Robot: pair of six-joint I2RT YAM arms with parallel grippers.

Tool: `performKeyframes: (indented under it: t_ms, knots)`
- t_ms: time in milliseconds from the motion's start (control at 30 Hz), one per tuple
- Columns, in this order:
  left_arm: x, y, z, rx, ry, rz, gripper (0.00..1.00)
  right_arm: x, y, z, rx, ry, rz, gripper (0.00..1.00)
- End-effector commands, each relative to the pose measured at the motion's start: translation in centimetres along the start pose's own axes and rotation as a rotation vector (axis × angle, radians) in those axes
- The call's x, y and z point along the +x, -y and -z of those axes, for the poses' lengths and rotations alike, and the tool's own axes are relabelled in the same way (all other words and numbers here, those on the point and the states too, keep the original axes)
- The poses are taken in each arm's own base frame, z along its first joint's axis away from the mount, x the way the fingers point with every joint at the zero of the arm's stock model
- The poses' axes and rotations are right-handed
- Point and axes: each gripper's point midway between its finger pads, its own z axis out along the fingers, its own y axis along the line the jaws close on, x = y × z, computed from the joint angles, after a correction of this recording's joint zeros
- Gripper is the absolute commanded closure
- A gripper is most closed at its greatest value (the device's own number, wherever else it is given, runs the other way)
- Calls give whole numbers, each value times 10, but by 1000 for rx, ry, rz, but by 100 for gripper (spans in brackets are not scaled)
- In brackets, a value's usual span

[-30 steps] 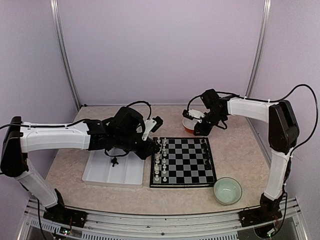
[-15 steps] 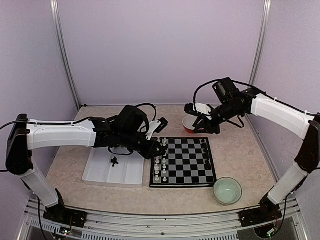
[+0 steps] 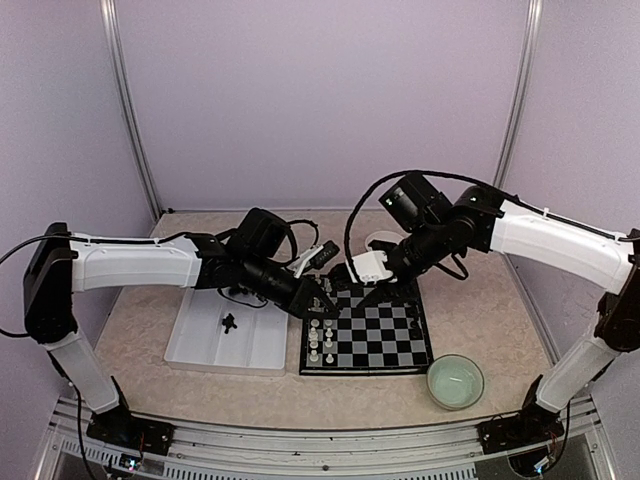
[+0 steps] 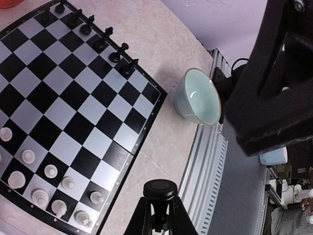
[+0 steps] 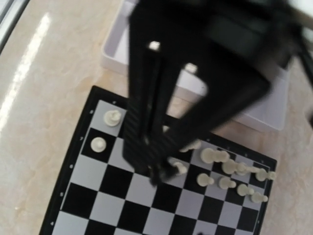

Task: Set up the chess pieces on the board
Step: Pass from the left arm to the right

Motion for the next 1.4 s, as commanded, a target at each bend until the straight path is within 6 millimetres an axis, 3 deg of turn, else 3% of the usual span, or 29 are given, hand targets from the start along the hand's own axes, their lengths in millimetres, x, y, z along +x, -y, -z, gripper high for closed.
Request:
performKeyframes:
  t_ms: [0,233,633,833,967,1100,1200,1367]
  knots:
    - [-9,21,-1,120,4,-2,96,4,-8,-17,11,-93,65,64]
    - [-6,28,-4,164,-15,9,95,0,-21,-37,6,-159,143,64]
    - [3,36,-11,219,-59,19,94,-1,-30,-53,18,-212,197,65]
    - [3,34,-12,215,-62,25,90,-2,-27,-56,42,-216,194,85]
    - [-5,24,-6,141,-9,16,79,-4,-19,-46,72,-181,130,95]
    - [-17,21,14,78,142,-32,64,-9,-1,-19,57,-8,-63,98]
    - [-39,29,41,30,307,-76,62,-13,11,6,19,173,-225,99]
    - [-79,48,74,-109,579,-161,62,-7,25,29,-33,370,-442,99]
